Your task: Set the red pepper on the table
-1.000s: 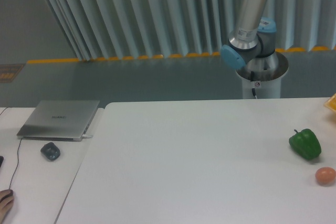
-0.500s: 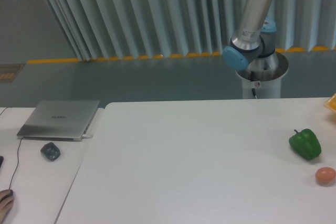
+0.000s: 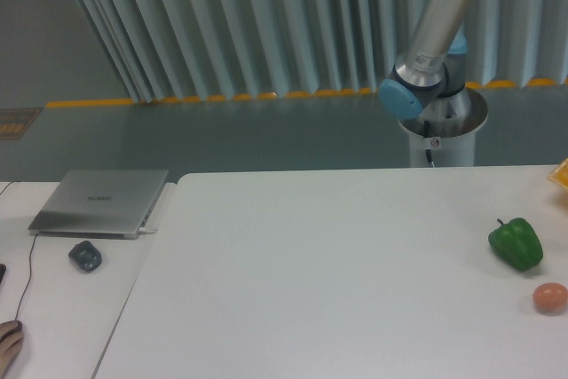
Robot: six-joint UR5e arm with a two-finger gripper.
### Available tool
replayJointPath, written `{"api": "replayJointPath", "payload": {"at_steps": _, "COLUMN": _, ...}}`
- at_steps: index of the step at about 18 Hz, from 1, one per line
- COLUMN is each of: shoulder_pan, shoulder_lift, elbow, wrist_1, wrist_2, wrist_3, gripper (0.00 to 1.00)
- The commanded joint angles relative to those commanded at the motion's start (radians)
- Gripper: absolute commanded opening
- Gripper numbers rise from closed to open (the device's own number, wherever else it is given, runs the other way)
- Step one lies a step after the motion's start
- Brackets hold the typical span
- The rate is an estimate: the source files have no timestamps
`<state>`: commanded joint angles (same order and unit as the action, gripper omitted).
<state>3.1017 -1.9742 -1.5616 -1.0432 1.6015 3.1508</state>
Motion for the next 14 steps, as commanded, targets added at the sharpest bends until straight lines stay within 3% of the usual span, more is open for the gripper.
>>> {"api": "replayJointPath", "payload": {"at_steps": 4, "shoulder_pan": 0.0, "shoulder_lift": -0.02, "elbow": 0.0, "wrist_1": 0.034, "wrist_2": 0.0, "wrist_3": 0.011, "gripper": 1.0}}
{"api": "replayJointPath", "payload": {"at_steps": 14, "shoulder_pan": -0.008, "shoulder_lift": -0.045, "elbow": 0.0, "wrist_1": 0.038, "wrist_2": 0.0, "wrist_3": 0.035, "gripper": 1.0}}
